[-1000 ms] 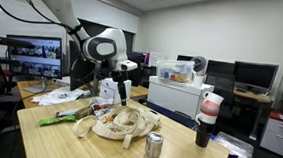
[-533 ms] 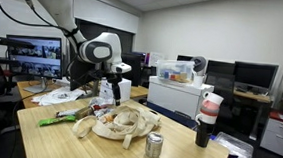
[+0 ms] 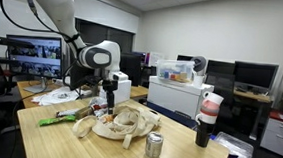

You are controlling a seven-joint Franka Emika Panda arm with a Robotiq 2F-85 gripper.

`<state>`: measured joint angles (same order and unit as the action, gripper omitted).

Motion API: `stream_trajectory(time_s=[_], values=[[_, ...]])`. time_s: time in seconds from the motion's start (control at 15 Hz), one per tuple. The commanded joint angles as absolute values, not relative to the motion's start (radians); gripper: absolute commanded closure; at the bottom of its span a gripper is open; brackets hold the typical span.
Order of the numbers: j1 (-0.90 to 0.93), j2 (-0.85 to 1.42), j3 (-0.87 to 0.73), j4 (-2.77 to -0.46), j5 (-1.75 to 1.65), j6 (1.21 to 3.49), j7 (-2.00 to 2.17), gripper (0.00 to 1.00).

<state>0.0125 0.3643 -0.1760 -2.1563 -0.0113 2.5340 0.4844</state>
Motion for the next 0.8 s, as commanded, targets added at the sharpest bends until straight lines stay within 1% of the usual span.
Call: stream_trajectory(time_s=[0.0,0.73], values=[[0.032,0.396,-0.193,-2.128,-0.031,2.467,0.534,0.00],[0.027,0.528,-0.188,-2.046,0.002,2.541,0.517,0.00]])
